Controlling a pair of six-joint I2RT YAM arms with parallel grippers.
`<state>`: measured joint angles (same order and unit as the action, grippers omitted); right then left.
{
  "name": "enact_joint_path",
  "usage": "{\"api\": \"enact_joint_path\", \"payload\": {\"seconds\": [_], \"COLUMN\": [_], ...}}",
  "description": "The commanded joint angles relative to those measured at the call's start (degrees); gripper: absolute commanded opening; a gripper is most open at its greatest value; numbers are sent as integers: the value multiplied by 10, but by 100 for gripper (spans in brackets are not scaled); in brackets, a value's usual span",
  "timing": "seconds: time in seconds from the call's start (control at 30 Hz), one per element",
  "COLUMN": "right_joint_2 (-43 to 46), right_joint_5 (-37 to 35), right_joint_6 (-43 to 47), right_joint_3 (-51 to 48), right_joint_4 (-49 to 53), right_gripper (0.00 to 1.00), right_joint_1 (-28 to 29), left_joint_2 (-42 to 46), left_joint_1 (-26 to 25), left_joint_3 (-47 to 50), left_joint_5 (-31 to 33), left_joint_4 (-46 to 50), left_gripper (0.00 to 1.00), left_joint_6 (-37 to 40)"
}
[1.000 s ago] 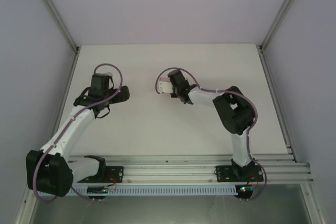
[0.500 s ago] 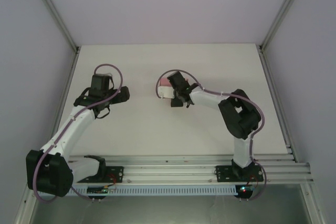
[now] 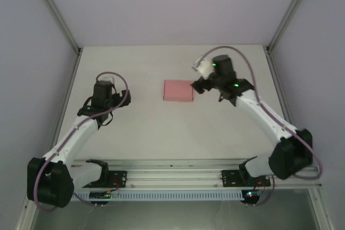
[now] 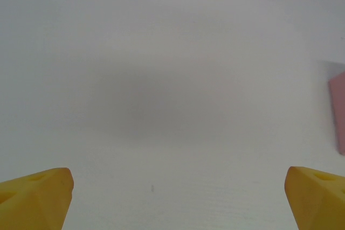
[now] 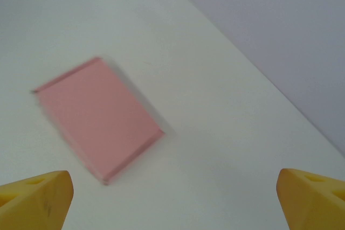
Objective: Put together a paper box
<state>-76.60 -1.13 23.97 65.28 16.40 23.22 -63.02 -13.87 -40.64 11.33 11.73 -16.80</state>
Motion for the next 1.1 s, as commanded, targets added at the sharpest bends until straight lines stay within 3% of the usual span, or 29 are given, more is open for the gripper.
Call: {"api": "enact_joint_path", "payload": {"seconds": [0.0, 0.2, 0.27, 0.33, 0.4, 0.43, 0.47, 0.57, 0.6, 0.63, 0.67, 0.7, 0.77, 0.83, 0.87, 0.93, 1.0, 1.07], "right_joint_2": [32, 71, 78, 69, 34, 12, -9, -135, -139, -99, -101, -121, -114, -121, -123, -117, -122, -120], "right_joint_5": [-45, -56, -22, 0, -6, 6, 11, 20, 32, 26, 19, 11, 6, -2, 3, 13, 24, 25], "right_joint_6": [-132, -232, -265, -272, -252, -256, -247, -247, -256, -235, -241, -252, -255, -246, -248, -245, -248, -248], "right_joint_3": [-118, -313, -369, -438, -497, -510, -513, -494, -477, -450, -432, -436, -454, -451, -445, -436, -439, -437], "right_joint_4": [-80, -279, -351, -479, -651, -685, -698, -800, -765, -649, -624, -663, -685, -696, -683, -651, -661, -654], "right_gripper": [99, 98, 99, 99, 99, 99, 99, 99, 99, 99, 99, 99, 99, 99, 99, 99, 99, 99], "right_joint_1": [-58, -181, -216, -232, -233, -235, -237, -237, -237, -239, -244, -244, -236, -235, -232, -232, -234, -235], "left_joint_2": [-5, -47, -60, -69, -109, -118, -107, -121, -151, -205, -283, -300, -208, -229, -264, -237, -259, -243], "left_joint_1": [9, 49, 66, 86, 97, 101, 103, 126, 135, 147, 155, 155, 157, 162, 163, 163, 163, 162], "left_joint_3": [64, 192, 220, 228, 265, 268, 258, 261, 275, 294, 305, 313, 297, 273, 266, 235, 226, 214], "left_joint_5": [82, 95, 67, 21, 16, 23, 21, -37, -47, -57, -54, -53, -61, -58, -53, -62, -57, -65], "left_joint_4": [-173, -462, -528, -528, -633, -654, -616, -641, -698, -780, -908, -953, -784, -763, -806, -699, -720, -669], "left_gripper": [100, 100, 100, 100, 100, 100, 100, 100, 100, 100, 100, 100, 100, 100, 100, 100, 100, 100], "left_joint_6": [65, 120, 122, 129, 139, 145, 149, 158, 163, 148, 147, 151, 136, 131, 134, 132, 133, 132]}}
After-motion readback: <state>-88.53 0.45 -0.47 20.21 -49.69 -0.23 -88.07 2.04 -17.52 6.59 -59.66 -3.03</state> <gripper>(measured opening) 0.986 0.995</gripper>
